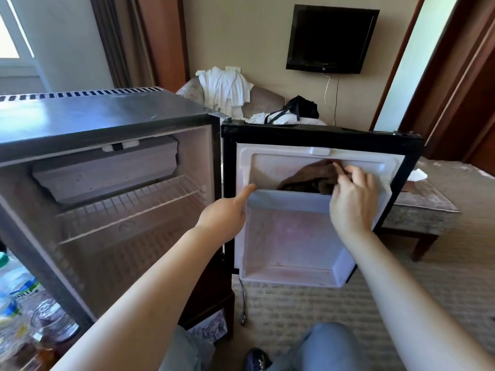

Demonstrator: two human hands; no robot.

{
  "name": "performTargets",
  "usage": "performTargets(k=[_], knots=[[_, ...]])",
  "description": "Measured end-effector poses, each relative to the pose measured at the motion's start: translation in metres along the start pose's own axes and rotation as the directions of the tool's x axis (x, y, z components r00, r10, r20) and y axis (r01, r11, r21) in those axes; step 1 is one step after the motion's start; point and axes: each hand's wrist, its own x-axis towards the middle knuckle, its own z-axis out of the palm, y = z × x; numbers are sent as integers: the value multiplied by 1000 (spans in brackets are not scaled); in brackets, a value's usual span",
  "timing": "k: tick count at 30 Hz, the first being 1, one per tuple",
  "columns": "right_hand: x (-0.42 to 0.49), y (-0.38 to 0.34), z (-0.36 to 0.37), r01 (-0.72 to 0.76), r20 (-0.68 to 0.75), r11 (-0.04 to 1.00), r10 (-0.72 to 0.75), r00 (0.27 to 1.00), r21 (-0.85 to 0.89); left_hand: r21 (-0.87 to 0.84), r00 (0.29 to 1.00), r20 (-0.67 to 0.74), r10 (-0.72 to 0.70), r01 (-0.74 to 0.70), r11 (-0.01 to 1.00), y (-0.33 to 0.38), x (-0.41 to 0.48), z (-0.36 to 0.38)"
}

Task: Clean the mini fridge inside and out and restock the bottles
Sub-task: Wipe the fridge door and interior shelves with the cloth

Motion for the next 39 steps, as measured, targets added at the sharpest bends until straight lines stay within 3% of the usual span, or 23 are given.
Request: performTargets(k=[2,4,10,15,18,23,29,34,39], knots=[[-1,-7,1,-127,42,991,126,991,32,-7,1000,-1,-5,5,1000,2,2,3],[-4,-30,5,-168,83,982,160,984,90,-8,1000,-8,-14,14,1000,3,3,5],[-13,-107,17,-82,135,981,58,989,178,-28,1000,-1,-16,16,999,0,1,4],[-5,-94,17,97,96,968,-121,988,231,-55,999,-29,-21,19,998,-3,-3,5],[1,-63,7,183,90,967,-201,976,176,-68,999,-45,-21,17,998,-3,-4,5],[5,1,-23,208,71,977,-211,975,47,-108,998,-65,-1,-6,994,-4,-3,10],[14,50,-43,45,1,996,-45,999,-78,-166,997,-70,19,-31,986,-3,1,15],[18,42,-45,-180,128,976,195,973,-120,-112,998,-63,23,-30,993,-2,6,13],[4,41,-32,-26,255,952,109,961,-306,-176,998,-49,-25,16,984,5,3,21]])
